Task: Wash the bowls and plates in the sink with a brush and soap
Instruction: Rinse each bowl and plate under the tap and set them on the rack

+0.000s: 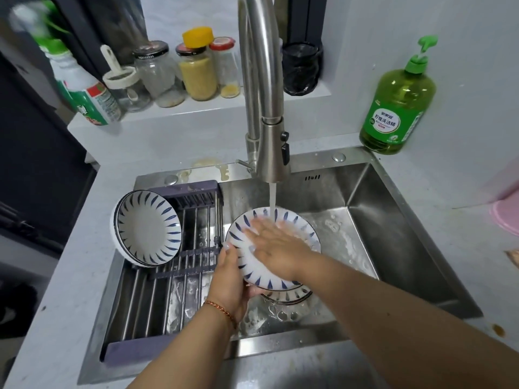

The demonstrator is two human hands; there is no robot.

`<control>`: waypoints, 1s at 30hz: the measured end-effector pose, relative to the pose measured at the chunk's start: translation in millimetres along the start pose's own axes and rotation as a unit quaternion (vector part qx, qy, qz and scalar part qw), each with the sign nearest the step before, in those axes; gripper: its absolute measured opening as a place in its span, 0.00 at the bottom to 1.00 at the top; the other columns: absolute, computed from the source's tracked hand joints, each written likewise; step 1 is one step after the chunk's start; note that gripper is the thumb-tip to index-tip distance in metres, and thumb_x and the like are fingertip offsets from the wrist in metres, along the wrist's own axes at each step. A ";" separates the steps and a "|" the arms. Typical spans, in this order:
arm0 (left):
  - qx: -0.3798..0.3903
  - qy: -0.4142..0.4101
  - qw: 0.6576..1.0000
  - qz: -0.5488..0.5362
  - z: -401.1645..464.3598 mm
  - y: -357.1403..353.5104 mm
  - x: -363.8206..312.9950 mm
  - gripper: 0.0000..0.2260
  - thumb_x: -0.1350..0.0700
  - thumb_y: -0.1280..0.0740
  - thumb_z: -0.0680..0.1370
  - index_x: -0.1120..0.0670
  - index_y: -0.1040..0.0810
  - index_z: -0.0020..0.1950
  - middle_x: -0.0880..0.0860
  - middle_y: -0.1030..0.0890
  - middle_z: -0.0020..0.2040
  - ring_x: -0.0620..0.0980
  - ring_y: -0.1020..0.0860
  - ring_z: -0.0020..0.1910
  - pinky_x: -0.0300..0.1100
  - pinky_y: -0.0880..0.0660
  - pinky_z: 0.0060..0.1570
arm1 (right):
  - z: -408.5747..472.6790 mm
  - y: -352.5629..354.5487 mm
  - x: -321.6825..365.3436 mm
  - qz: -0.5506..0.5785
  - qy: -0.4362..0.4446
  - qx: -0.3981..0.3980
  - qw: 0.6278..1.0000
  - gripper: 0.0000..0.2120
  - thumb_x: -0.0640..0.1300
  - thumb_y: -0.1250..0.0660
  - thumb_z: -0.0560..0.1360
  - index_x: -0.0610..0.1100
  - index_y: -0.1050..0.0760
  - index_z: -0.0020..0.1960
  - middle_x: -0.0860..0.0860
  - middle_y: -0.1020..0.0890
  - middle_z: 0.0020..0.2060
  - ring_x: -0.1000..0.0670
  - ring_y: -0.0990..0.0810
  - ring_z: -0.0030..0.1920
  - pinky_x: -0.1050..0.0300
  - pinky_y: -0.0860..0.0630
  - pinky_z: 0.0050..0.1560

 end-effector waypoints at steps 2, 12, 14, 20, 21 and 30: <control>-0.011 -0.019 1.000 0.015 1.7 0.5 -3.3 0.16 0.40 0.48 0.82 0.46 0.26 0.60 0.52 0.15 0.52 0.57 0.16 0.47 0.59 0.22 0.44 | -3.3 6.1 -15.8 -0.073 -0.037 -0.009 0.997 0.27 0.58 0.60 0.81 0.54 0.62 0.78 0.55 0.61 0.76 0.52 0.63 0.76 0.46 0.63 0.76; -0.037 -0.034 0.999 0.011 16.8 -0.3 -16.8 0.16 0.39 0.48 0.82 0.44 0.26 0.57 0.52 0.17 0.55 0.54 0.16 0.44 0.70 0.27 0.53 | -57.9 9.2 19.2 0.114 -0.060 0.062 0.990 0.25 0.56 0.58 0.83 0.50 0.48 0.78 0.56 0.50 0.77 0.59 0.56 0.76 0.54 0.65 0.75; -0.038 -0.021 0.999 0.017 19.9 0.1 -12.4 0.17 0.38 0.48 0.81 0.45 0.26 0.58 0.54 0.17 0.56 0.57 0.17 0.50 0.67 0.24 0.52 | -52.3 9.6 35.4 0.225 -0.035 0.069 0.971 0.23 0.54 0.57 0.83 0.52 0.47 0.78 0.62 0.52 0.74 0.66 0.58 0.71 0.61 0.65 0.72; -0.011 -0.033 0.999 0.033 22.5 -3.5 -12.3 0.16 0.42 0.49 0.83 0.48 0.27 0.59 0.52 0.17 0.55 0.54 0.16 0.50 0.56 0.20 0.44 | -14.8 13.1 36.0 0.191 0.012 0.021 0.981 0.23 0.51 0.58 0.84 0.52 0.53 0.78 0.58 0.52 0.77 0.62 0.58 0.75 0.54 0.63 0.76; -0.001 -0.035 0.999 0.030 21.0 -5.6 -13.0 0.17 0.42 0.49 0.83 0.47 0.26 0.60 0.51 0.17 0.56 0.53 0.16 0.50 0.55 0.19 0.44 | -8.7 14.9 31.1 0.164 0.008 0.007 0.986 0.23 0.52 0.58 0.84 0.52 0.54 0.78 0.57 0.54 0.77 0.60 0.59 0.75 0.53 0.63 0.76; -0.066 -0.041 0.997 0.020 16.0 -8.9 -22.6 0.14 0.42 0.45 0.82 0.46 0.23 0.57 0.54 0.17 0.53 0.59 0.18 0.49 0.71 0.28 0.51 | -26.4 25.1 -41.3 -0.092 -0.056 -0.009 0.994 0.33 0.64 0.60 0.79 0.47 0.52 0.78 0.52 0.51 0.78 0.56 0.56 0.77 0.48 0.68 0.74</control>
Point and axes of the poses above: each hand's wrist, its own z-axis towards the middle knuckle, its own y-axis out of the back of the hand, x = y × z, the point moved 2 cm from there along z, towards the middle knuckle
